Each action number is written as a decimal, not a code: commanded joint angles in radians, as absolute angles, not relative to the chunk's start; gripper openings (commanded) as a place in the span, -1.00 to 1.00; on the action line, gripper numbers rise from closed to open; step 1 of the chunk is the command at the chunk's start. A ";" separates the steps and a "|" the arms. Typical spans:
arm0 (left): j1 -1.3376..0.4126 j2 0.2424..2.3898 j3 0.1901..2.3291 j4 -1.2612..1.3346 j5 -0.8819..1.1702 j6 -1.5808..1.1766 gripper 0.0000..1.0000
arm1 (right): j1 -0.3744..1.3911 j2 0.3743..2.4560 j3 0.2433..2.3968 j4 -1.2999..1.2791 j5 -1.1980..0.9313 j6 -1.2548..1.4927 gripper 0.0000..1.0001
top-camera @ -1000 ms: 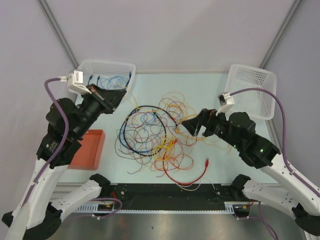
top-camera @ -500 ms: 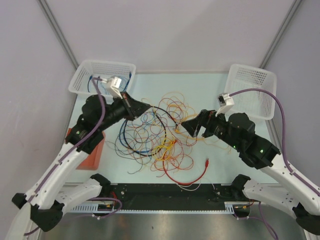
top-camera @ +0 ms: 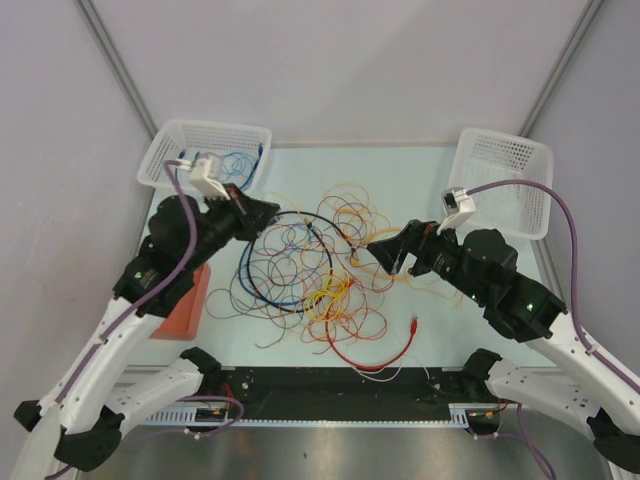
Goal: Untangle the cables
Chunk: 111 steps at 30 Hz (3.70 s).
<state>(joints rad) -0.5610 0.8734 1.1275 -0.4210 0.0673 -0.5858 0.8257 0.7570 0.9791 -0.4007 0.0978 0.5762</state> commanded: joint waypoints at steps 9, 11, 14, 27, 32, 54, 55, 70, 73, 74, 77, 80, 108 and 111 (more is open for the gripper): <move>-0.558 0.696 1.324 -0.758 -0.782 -0.606 -1.00 | 0.834 0.736 0.982 -0.396 0.106 0.583 1.00; -0.558 0.706 1.368 -0.849 -0.883 -0.630 -1.00 | 0.834 0.739 0.982 -0.396 0.100 0.583 0.99; -0.560 0.713 1.399 -1.007 -1.018 -0.716 -1.00 | 0.834 0.747 0.982 -0.384 0.084 0.584 0.99; -0.306 0.670 1.200 -1.100 -1.163 -0.787 -1.00 | 0.850 0.753 0.982 -0.385 0.071 0.586 0.99; -0.232 0.712 1.169 -0.957 -1.166 -0.691 -1.00 | 0.853 0.726 0.968 -0.390 0.089 0.583 0.99; -0.120 0.822 1.132 -0.904 -1.114 -0.710 -1.00 | 0.851 0.738 0.954 -0.391 0.081 0.563 0.99; -0.104 0.831 1.091 -0.899 -1.105 -0.733 -1.00 | 0.850 0.732 0.954 -0.396 0.084 0.563 1.00; 0.238 0.965 0.867 -0.776 -0.666 -0.744 -1.00 | 0.839 0.727 0.930 -0.402 0.104 0.543 0.99; 0.271 0.998 0.847 -0.773 -0.548 -0.761 -1.00 | 0.833 0.721 0.928 -0.402 0.103 0.543 1.00; 0.288 1.006 0.841 -0.775 -0.499 -0.764 -1.00 | 0.833 0.719 0.925 -0.405 0.103 0.543 1.00; 0.317 1.040 0.807 -0.770 -0.444 -0.779 -1.00 | 0.830 0.715 0.919 -0.405 0.103 0.549 0.99; 0.350 1.051 0.761 -0.752 -0.397 -0.787 -1.00 | 0.830 0.716 0.917 -0.403 0.094 0.555 0.99; 0.326 0.887 0.862 -0.792 -0.209 -0.805 0.99 | 0.831 0.790 0.917 -0.348 0.041 0.589 0.99; 0.138 0.807 0.880 -0.732 -0.173 -0.833 0.99 | 0.836 0.811 0.917 -0.336 0.043 0.586 0.99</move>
<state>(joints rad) 0.3286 0.9024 0.8162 -0.8032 -0.2893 -0.8207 0.8310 0.7868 0.9138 -0.3817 0.0471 0.5766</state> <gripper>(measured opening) 0.994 0.994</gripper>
